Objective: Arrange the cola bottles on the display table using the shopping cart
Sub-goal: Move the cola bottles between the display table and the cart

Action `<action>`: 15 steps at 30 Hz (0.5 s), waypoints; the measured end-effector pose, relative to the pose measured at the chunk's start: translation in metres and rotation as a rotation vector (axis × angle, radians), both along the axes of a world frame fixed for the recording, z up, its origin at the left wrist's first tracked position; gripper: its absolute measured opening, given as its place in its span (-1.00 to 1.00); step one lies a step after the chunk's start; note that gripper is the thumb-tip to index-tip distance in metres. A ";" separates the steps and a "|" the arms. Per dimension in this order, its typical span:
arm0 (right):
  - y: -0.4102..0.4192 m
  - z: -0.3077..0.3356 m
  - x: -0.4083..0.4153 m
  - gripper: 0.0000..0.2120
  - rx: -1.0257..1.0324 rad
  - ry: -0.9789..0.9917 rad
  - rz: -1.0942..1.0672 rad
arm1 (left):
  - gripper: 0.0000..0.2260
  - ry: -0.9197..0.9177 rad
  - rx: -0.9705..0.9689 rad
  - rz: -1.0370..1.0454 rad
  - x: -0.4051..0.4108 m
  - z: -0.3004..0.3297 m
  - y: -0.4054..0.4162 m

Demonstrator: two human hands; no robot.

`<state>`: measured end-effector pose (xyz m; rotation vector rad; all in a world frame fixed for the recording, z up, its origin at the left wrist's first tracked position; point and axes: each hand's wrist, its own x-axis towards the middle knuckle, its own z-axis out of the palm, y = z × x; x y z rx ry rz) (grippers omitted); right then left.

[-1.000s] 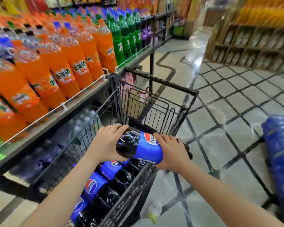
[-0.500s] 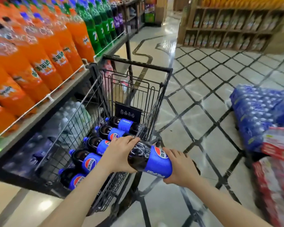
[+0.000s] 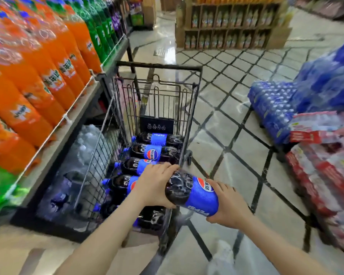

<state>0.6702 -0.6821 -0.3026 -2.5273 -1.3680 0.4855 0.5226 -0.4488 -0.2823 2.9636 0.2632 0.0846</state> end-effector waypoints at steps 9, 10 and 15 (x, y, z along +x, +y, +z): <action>-0.012 0.006 -0.124 0.00 0.053 -0.002 -0.131 | 0.03 -0.002 0.050 -0.153 -0.090 0.021 0.003; -0.013 0.005 -0.132 -0.02 0.058 -0.006 -0.127 | 0.02 -0.005 0.041 -0.146 -0.101 0.021 0.001; -0.022 0.008 -0.184 -0.08 0.062 -0.078 -0.077 | -0.03 -0.054 0.015 -0.087 -0.168 0.016 -0.015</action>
